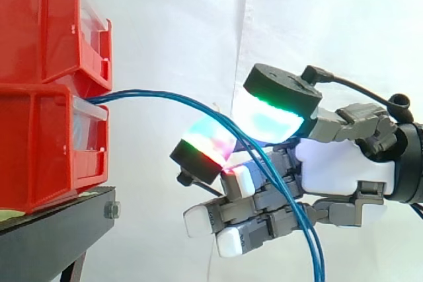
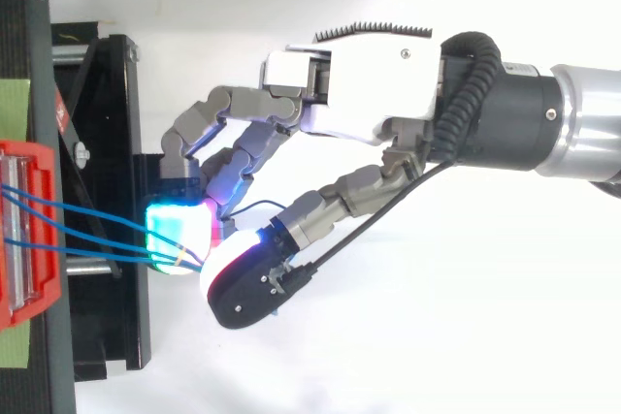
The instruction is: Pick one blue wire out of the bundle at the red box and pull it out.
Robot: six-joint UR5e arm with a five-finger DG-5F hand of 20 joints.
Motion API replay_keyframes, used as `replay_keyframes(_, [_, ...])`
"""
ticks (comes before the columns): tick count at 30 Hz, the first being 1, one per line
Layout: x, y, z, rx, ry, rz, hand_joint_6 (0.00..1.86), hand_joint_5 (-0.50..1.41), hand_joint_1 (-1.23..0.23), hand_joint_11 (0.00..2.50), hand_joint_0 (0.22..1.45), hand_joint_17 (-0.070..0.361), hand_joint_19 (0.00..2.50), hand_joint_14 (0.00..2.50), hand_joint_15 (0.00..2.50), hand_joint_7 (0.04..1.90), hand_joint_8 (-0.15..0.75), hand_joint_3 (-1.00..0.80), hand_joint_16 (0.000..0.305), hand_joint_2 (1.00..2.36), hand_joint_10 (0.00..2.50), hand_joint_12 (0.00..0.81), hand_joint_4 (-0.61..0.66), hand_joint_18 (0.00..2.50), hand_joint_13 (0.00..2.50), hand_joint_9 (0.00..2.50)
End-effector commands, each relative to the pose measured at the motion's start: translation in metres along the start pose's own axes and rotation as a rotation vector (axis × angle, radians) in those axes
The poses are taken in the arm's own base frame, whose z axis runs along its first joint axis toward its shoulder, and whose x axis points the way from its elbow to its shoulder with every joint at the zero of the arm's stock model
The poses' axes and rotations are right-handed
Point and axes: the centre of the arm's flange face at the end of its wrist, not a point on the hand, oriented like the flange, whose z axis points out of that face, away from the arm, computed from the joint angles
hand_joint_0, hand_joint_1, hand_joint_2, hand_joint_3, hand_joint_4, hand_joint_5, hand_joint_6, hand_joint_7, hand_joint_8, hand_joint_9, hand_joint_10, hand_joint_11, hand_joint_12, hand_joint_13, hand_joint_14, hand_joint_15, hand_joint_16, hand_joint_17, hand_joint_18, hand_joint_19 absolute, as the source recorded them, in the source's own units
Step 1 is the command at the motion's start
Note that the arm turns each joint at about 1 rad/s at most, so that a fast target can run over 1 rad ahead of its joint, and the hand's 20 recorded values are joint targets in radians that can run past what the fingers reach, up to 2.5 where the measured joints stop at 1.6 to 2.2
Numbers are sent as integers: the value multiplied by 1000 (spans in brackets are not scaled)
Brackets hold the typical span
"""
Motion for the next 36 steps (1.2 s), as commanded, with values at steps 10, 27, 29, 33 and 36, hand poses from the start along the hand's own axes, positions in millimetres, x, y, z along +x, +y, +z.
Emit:
replay_keyframes(10, [0,-1,0,1,0,-6,920,-214,-666,755,582,135,373,12,361,881,351,-470,60,1002,15,449,200,718,721,831])
replay_keyframes(27, [5,-1,0,6,3,42,905,-136,-616,741,412,164,382,11,372,946,417,-500,73,1000,13,509,224,729,742,945])
replay_keyframes(29, [5,-1,0,6,4,51,906,-127,-645,740,407,164,366,11,377,945,418,-500,73,1000,13,510,220,740,743,950])
replay_keyframes(33, [6,-1,0,6,6,65,901,-132,-729,741,458,151,360,12,375,1029,390,-500,67,1000,14,484,209,706,726,924])
replay_keyframes(36, [7,0,0,4,6,74,905,-140,-767,747,549,136,368,12,371,1081,364,-500,60,1000,16,454,194,660,701,896])
